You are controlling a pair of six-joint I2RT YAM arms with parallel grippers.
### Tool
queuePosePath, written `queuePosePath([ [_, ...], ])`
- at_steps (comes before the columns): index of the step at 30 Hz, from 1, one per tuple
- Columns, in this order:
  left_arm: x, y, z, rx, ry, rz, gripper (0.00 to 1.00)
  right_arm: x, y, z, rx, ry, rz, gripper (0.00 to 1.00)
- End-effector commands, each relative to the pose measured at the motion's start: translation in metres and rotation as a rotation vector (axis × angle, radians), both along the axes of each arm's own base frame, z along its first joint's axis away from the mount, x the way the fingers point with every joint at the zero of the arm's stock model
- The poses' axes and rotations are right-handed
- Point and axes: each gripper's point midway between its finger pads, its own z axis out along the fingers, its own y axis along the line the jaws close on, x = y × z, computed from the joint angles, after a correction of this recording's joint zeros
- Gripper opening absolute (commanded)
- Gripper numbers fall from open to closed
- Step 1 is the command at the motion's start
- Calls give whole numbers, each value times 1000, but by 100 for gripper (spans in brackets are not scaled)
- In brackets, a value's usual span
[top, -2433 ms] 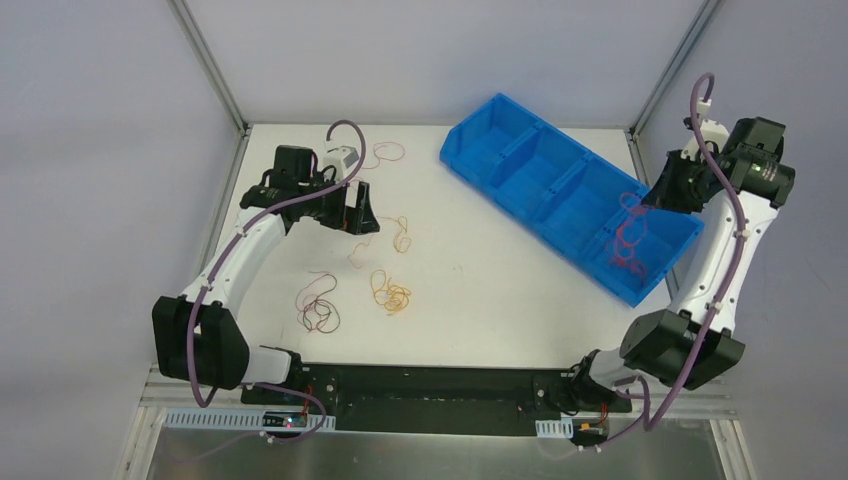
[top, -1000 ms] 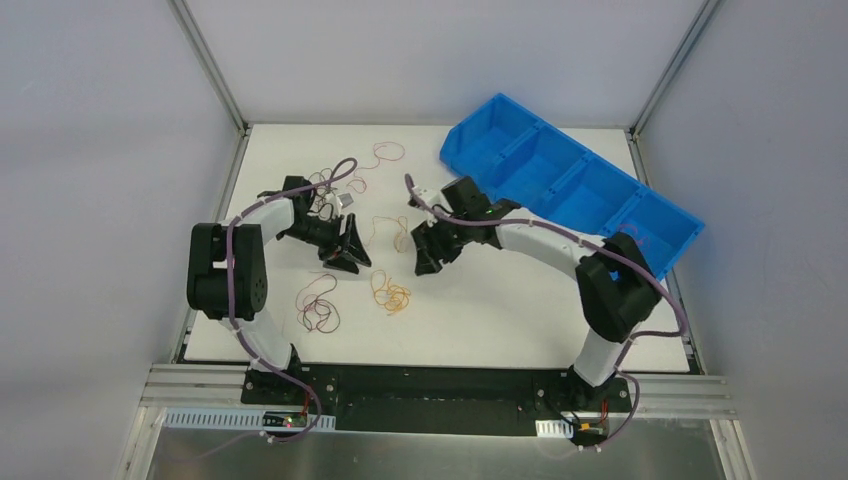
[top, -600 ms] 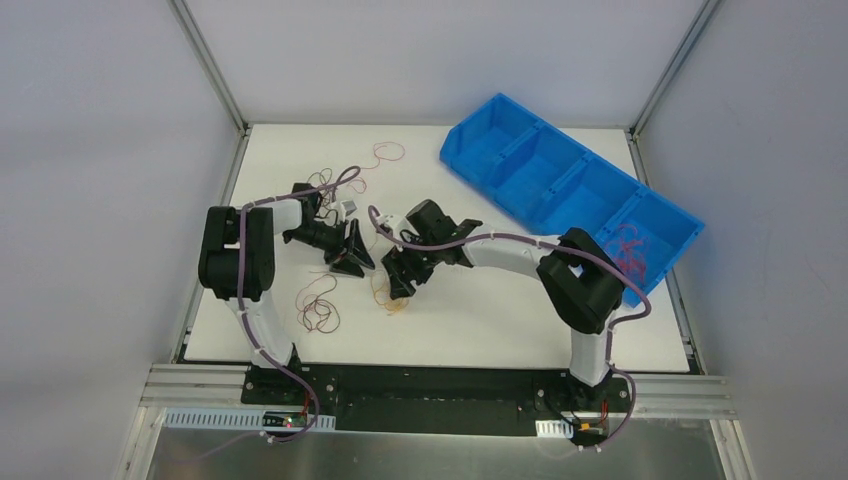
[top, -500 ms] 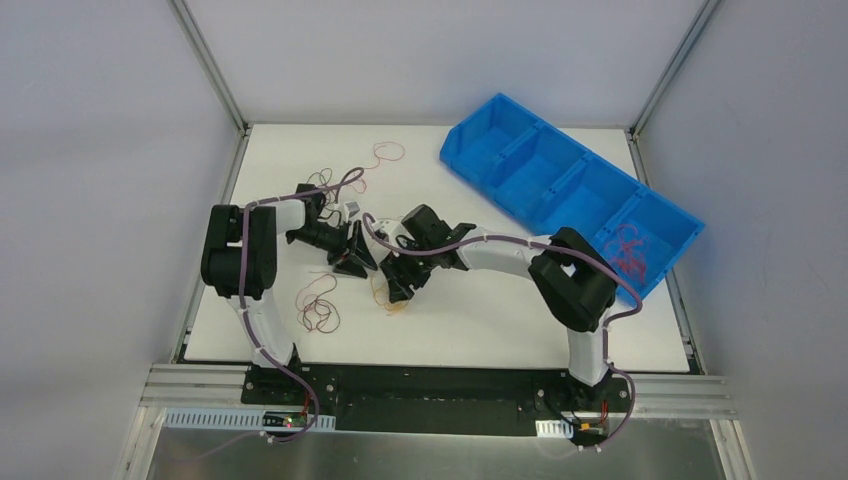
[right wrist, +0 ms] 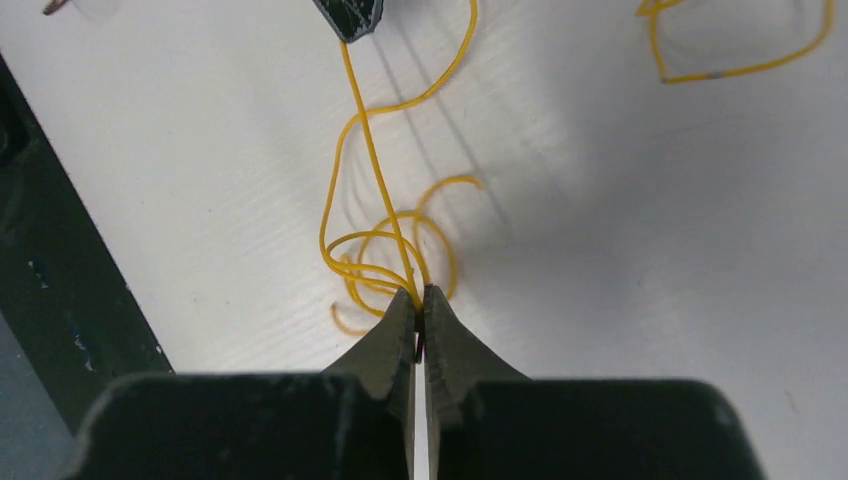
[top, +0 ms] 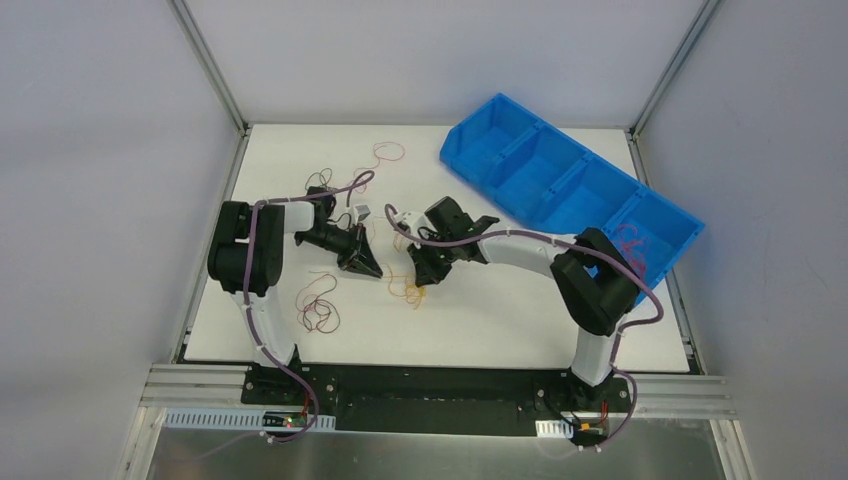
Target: Untangle the cables
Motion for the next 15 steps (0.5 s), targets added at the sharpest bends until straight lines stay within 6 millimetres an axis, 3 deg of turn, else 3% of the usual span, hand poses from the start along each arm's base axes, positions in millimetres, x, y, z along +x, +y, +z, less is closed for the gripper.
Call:
queuePosePath([
  [1, 2, 7, 7, 37, -69, -3, 0, 2, -37, 45, 16, -20, -39, 0],
  [5, 4, 6, 12, 19, -67, 3, 0, 10, -67, 81, 48, -31, -125, 0],
  [10, 11, -2, 37, -48, -111, 4, 0, 36, -106, 133, 114, -75, -289, 0],
  [11, 13, -6, 48, -79, -119, 5, 4, 40, -113, 144, 130, -83, -318, 0],
  [13, 17, -15, 80, -152, -171, -7, 35, 52, -128, 170, 166, -101, -388, 0],
  [15, 20, -22, 111, -198, -260, -35, 51, 58, -147, 193, 181, -124, -451, 0],
])
